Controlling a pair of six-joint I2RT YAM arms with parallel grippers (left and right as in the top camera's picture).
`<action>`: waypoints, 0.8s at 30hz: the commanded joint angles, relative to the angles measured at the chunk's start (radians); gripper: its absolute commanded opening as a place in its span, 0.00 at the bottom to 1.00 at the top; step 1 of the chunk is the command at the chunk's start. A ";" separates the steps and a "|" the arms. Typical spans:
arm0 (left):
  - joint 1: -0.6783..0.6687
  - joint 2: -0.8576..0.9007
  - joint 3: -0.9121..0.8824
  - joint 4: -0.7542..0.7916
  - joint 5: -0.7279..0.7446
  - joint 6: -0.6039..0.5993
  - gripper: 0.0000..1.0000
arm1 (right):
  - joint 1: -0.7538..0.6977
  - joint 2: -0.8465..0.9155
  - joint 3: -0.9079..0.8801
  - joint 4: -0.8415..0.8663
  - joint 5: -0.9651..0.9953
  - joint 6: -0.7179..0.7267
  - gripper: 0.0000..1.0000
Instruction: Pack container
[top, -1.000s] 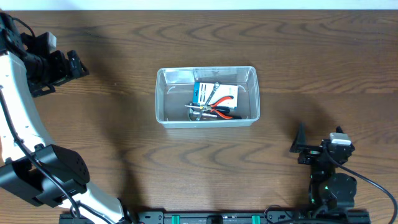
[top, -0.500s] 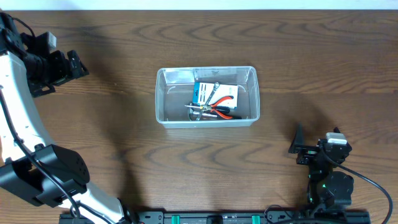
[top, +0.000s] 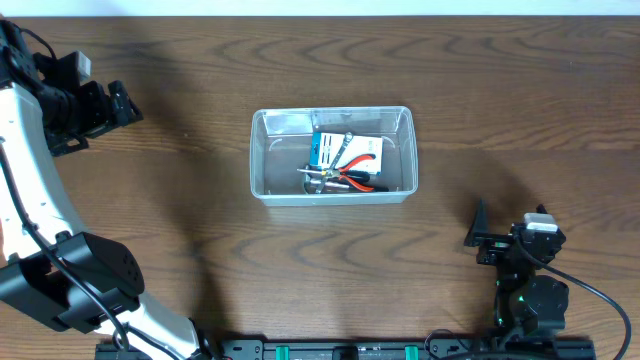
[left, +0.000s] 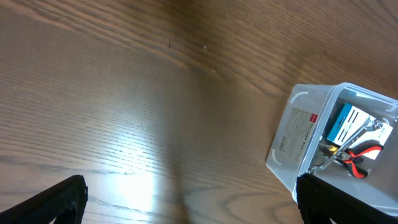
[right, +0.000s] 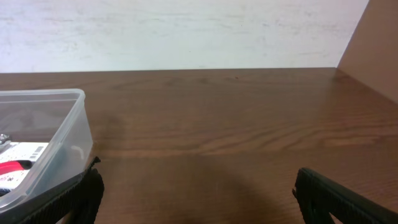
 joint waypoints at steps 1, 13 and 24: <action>0.000 0.010 -0.001 0.000 -0.008 0.006 0.98 | -0.008 -0.008 -0.006 0.003 -0.001 -0.012 0.99; 0.000 0.010 -0.001 0.000 -0.008 0.006 0.98 | -0.007 -0.009 -0.057 0.188 0.003 -0.012 0.99; 0.000 0.010 -0.002 0.000 -0.008 0.006 0.98 | -0.007 -0.008 -0.057 0.122 0.003 -0.012 0.99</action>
